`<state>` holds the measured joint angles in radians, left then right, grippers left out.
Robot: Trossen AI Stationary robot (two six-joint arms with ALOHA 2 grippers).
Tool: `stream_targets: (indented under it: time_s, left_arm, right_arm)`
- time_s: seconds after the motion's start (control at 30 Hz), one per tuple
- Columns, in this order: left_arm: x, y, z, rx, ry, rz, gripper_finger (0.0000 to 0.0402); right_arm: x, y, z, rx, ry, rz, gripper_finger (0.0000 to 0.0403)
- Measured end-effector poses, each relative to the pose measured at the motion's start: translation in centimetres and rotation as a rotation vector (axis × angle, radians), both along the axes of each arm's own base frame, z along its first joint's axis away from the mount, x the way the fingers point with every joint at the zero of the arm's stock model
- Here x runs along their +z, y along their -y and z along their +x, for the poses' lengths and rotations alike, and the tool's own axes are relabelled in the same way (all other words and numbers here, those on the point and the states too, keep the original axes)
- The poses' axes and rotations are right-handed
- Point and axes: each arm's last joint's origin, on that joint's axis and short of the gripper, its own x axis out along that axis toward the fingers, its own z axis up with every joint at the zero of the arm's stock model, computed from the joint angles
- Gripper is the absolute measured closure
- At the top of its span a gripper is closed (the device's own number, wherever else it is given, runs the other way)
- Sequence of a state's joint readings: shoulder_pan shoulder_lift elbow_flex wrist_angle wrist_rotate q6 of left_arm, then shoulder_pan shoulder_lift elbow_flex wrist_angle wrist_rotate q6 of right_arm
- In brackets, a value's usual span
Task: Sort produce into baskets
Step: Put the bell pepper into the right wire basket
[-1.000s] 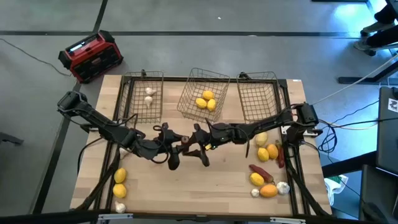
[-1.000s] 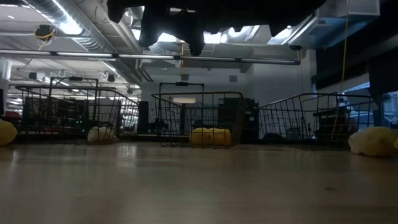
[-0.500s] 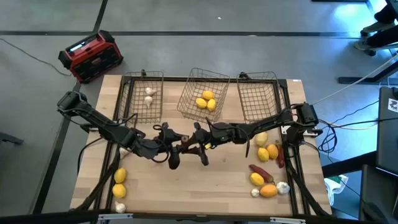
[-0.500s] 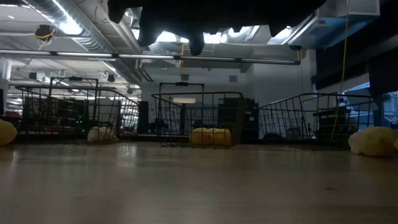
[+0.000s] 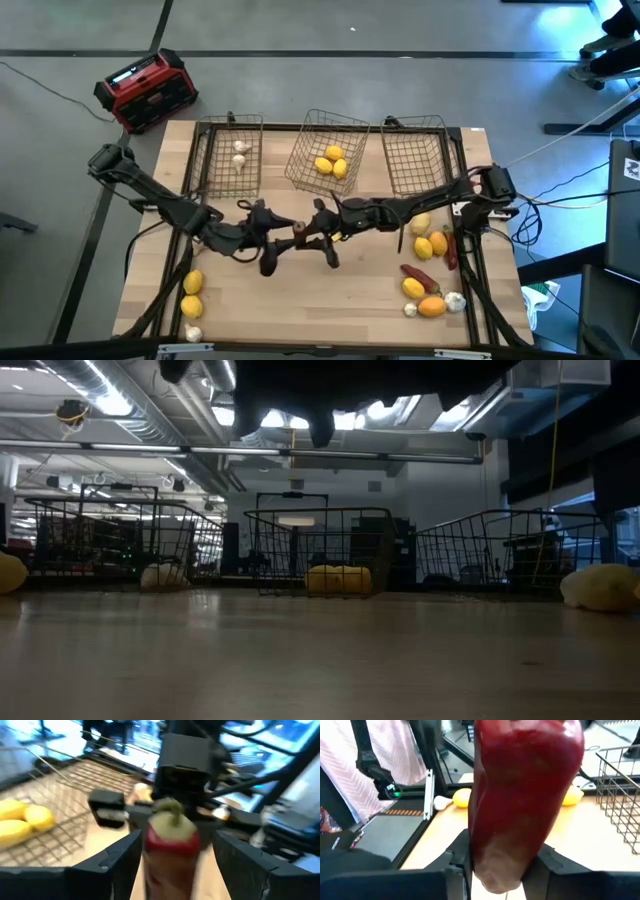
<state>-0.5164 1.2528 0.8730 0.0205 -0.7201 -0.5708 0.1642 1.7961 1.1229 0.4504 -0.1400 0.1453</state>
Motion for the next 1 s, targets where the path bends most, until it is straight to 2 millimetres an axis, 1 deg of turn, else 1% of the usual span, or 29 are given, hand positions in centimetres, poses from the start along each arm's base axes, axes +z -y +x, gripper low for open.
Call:
stream_targets:
  time_s: [0.13,0.3,0.43,0.57,0.67,0.73,0.83,0.9,1.0]
  left_arm:
    - [0.1,0.4,-1.3,-0.039,-0.050,0.021,0.0161]
    - [-0.8,0.6,-1.6,-0.013,-0.111,0.023,0.0160]
    - [-1.4,0.6,-1.4,0.013,-0.136,0.009,0.0160]
    - [-2.0,0.8,-1.1,0.029,-0.147,0.017,0.0160]
    - [-2.3,0.9,-0.8,0.051,-0.153,0.033,0.0160]
    - [-2.5,0.8,-0.7,0.059,-0.157,0.037,0.0160]
    - [-2.6,0.6,-0.5,0.075,-0.157,0.030,0.0160]
    - [-2.7,0.6,-0.4,0.078,-0.160,0.031,0.0160]
    - [-2.7,0.5,-0.4,0.079,-0.160,0.031,0.0160]
  right_arm:
    - [0.9,0.3,-0.8,-0.042,-0.035,-0.066,0.0293]
    - [2.8,1.1,-2.6,-0.172,-0.091,-0.192,0.0292]
    - [5.0,1.8,-5.3,-0.272,-0.169,-0.259,0.0291]
    - [7.5,2.7,-8.3,-0.391,-0.199,-0.322,0.0291]
    - [8.8,3.3,-10.3,-0.463,-0.221,-0.374,0.0291]
    - [9.6,3.5,-11.4,-0.491,-0.219,-0.355,0.0291]
    - [10.3,3.6,-12.5,-0.501,-0.231,-0.313,0.0291]
    - [10.1,3.3,-13.2,-0.485,-0.275,-0.305,0.0291]
    - [9.5,3.0,-13.7,-0.485,-0.344,-0.309,0.0291]
